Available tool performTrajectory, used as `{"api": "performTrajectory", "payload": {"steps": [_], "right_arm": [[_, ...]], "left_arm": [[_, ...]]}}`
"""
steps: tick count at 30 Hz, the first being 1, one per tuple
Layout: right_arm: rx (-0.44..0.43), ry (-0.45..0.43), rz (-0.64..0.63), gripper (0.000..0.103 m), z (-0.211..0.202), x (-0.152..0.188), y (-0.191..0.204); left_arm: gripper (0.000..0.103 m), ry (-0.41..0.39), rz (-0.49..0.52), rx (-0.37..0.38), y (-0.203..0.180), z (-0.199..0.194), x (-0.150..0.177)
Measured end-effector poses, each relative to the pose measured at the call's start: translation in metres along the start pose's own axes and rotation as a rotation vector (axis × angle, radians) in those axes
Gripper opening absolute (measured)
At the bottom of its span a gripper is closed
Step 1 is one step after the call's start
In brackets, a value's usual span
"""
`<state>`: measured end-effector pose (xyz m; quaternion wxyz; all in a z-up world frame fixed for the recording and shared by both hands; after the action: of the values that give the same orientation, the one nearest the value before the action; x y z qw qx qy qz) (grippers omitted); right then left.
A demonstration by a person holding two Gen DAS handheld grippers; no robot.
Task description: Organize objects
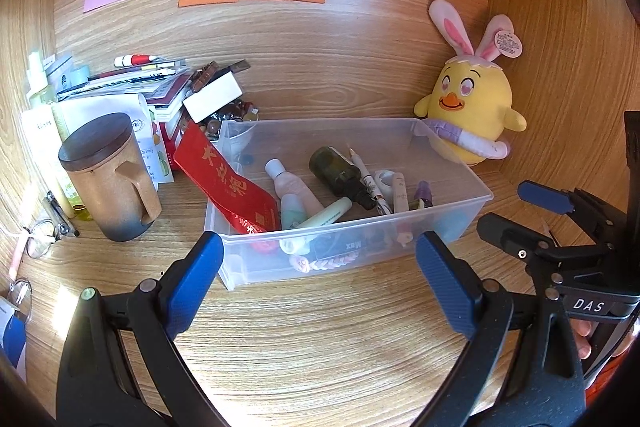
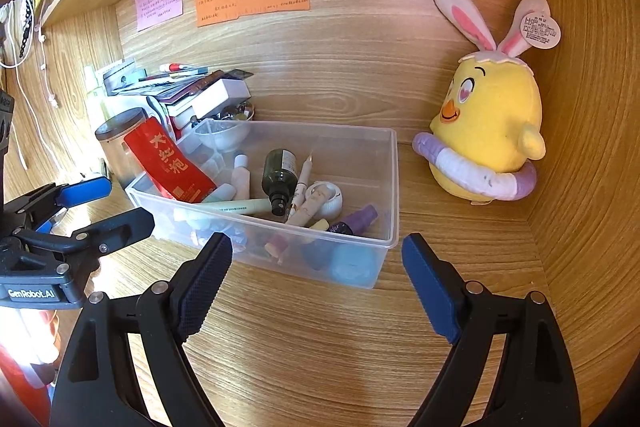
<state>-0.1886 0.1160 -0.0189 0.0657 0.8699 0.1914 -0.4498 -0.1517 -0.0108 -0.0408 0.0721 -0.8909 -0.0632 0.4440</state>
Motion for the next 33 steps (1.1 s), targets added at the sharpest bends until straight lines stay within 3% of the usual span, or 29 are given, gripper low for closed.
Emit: {"api": "performTrajectory", "payload": {"steps": [33], "right_arm": [[-0.009,0.006,0.005,0.085,0.0002,0.0022,0.0054]], "left_arm": [[0.098,0.01,-0.008,0.0,0.0035,0.0024,0.0021]]}}
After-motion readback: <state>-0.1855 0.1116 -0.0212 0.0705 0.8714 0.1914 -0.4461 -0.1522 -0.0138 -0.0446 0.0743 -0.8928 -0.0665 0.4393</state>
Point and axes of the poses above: each gripper's, at about its wrist camera, not at the fingertips, and z roughly the way its jaws point, y to its left, x to its underside, the point moved 6 cm from there along z, roughly the way its jaws point, and after that the axes turned 7 degrees about -z, right-handed, at the moved point
